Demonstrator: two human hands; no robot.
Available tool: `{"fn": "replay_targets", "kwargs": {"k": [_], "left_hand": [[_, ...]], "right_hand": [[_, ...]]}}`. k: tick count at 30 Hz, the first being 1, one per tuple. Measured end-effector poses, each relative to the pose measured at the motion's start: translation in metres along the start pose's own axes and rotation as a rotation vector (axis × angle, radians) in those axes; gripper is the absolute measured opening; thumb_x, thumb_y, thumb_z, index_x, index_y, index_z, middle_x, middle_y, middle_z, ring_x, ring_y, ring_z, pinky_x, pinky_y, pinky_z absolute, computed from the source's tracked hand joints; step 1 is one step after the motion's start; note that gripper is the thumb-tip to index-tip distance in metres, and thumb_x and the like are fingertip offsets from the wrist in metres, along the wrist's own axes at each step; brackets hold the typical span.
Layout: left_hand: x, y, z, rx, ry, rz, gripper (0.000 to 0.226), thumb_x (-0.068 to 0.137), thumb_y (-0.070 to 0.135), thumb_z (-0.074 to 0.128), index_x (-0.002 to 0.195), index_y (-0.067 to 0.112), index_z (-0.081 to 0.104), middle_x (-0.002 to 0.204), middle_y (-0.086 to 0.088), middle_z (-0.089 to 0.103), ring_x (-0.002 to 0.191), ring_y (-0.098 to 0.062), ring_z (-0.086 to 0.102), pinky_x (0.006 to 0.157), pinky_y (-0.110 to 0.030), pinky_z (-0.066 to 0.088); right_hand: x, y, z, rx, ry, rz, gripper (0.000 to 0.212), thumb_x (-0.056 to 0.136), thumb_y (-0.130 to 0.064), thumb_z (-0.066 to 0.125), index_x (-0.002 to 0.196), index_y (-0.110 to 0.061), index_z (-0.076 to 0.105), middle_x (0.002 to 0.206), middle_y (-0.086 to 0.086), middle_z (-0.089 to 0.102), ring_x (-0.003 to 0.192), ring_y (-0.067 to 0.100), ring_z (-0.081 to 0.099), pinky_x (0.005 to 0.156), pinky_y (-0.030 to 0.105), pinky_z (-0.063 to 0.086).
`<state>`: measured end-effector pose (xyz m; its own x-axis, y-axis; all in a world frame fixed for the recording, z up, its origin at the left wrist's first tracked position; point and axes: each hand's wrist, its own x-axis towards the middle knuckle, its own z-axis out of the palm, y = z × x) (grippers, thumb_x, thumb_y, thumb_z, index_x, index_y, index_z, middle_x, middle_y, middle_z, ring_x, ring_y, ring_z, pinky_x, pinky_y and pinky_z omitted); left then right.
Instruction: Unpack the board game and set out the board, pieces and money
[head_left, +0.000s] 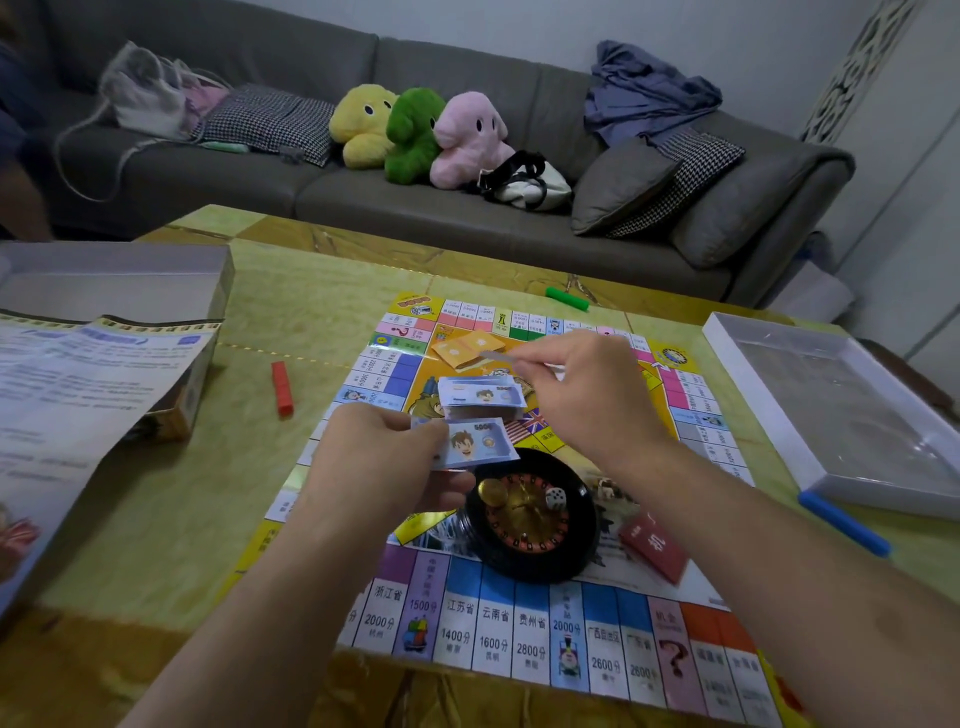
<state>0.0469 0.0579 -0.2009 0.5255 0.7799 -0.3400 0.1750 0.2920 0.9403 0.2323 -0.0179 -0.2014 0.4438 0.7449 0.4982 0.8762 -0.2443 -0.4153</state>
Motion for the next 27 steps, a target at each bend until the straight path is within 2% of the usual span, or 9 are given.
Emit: {"fn": "replay_targets", "kwargs": {"k": [2, 4, 9, 12, 14, 18, 22, 25, 27], "left_hand": [[-0.006, 0.002, 0.002, -0.069, -0.072, -0.025, 0.019, 0.101, 0.010, 0.064, 0.102, -0.009, 0.063, 0.070, -0.024, 0.075, 0.068, -0.036, 0.078, 0.058, -0.041, 0.066], [-0.014, 0.005, 0.007, -0.155, -0.182, -0.042, 0.025, 0.104, 0.014, 0.060, 0.108, -0.010, 0.062, 0.081, -0.027, 0.076, 0.075, -0.037, 0.079, 0.060, -0.037, 0.066], [-0.043, 0.004, 0.023, -0.196, -0.415, -0.050, 0.036, 0.106, 0.024, 0.055, 0.109, -0.010, 0.065, 0.091, -0.032, 0.075, 0.081, -0.040, 0.077, 0.067, -0.042, 0.067], [-0.061, -0.006, 0.031, -0.014, -0.480, -0.013, 0.025, 0.106, 0.009, 0.053, 0.096, -0.010, 0.065, 0.081, -0.029, 0.075, 0.073, -0.035, 0.077, 0.065, -0.039, 0.066], [-0.074, -0.012, 0.034, 0.096, -0.536, -0.016, 0.024, 0.107, 0.004, 0.049, 0.099, -0.012, 0.065, 0.083, -0.031, 0.075, 0.074, -0.036, 0.076, 0.066, -0.040, 0.066], [-0.096, -0.029, 0.042, 0.290, -0.641, -0.026, 0.024, 0.107, 0.004, 0.047, 0.111, -0.012, 0.065, 0.094, -0.031, 0.076, 0.088, -0.043, 0.076, 0.069, -0.041, 0.066], [-0.115, -0.042, 0.048, 0.459, -0.703, -0.074, 0.026, 0.107, 0.017, 0.052, 0.107, -0.004, 0.068, 0.092, -0.023, 0.078, 0.085, -0.038, 0.078, 0.080, -0.050, 0.065], [-0.120, -0.041, 0.047, 0.596, -0.599, 0.005, 0.027, 0.105, 0.026, 0.057, 0.104, 0.000, 0.068, 0.085, -0.017, 0.078, 0.070, -0.027, 0.078, 0.065, -0.040, 0.066], [-0.115, -0.038, 0.044, 0.603, -0.487, 0.082, 0.022, 0.104, 0.024, 0.057, 0.103, 0.005, 0.067, 0.081, -0.011, 0.078, 0.070, -0.029, 0.078, 0.059, -0.040, 0.064]], "right_hand": [[-0.018, -0.009, -0.022, -0.013, 0.040, -0.165, 0.014, 0.095, -0.016, 0.075, 0.105, -0.019, 0.085, 0.101, -0.007, 0.082, 0.096, 0.013, 0.074, 0.095, 0.042, 0.057], [-0.041, -0.017, -0.039, -0.110, -0.008, -0.290, 0.015, 0.096, -0.017, 0.073, 0.106, -0.019, 0.084, 0.102, -0.007, 0.081, 0.097, 0.017, 0.071, 0.093, 0.047, 0.054], [-0.091, -0.026, -0.069, -0.278, -0.093, -0.427, 0.019, 0.095, -0.015, 0.064, 0.104, -0.013, 0.081, 0.107, -0.002, 0.078, 0.102, 0.027, 0.067, 0.089, 0.046, 0.050], [-0.122, -0.030, -0.088, -0.166, -0.195, -0.256, 0.020, 0.094, -0.028, 0.070, 0.109, -0.018, 0.078, 0.127, -0.002, 0.070, 0.120, 0.021, 0.060, 0.101, 0.043, 0.047], [-0.147, -0.036, -0.103, -0.096, -0.252, -0.112, 0.026, 0.088, -0.038, 0.078, 0.109, -0.024, 0.069, 0.133, -0.007, 0.062, 0.126, 0.015, 0.054, 0.103, 0.037, 0.047], [-0.190, -0.047, -0.115, -0.063, -0.329, 0.058, 0.038, 0.083, -0.044, 0.083, 0.102, -0.035, 0.052, 0.108, -0.016, 0.059, 0.099, 0.010, 0.058, 0.081, 0.037, 0.054], [-0.225, -0.052, -0.119, -0.105, -0.394, 0.152, 0.034, 0.086, -0.043, 0.080, 0.094, -0.038, 0.047, 0.100, -0.020, 0.051, 0.092, 0.001, 0.050, 0.076, 0.026, 0.047], [-0.243, -0.055, -0.121, -0.113, -0.448, 0.257, 0.032, 0.089, -0.045, 0.076, 0.090, -0.040, 0.045, 0.103, -0.022, 0.048, 0.097, -0.001, 0.049, 0.078, 0.021, 0.045], [-0.253, -0.054, -0.121, -0.169, -0.529, 0.257, 0.030, 0.092, -0.049, 0.071, 0.096, -0.040, 0.042, 0.114, -0.023, 0.044, 0.107, 0.000, 0.046, 0.090, 0.023, 0.049]]}}
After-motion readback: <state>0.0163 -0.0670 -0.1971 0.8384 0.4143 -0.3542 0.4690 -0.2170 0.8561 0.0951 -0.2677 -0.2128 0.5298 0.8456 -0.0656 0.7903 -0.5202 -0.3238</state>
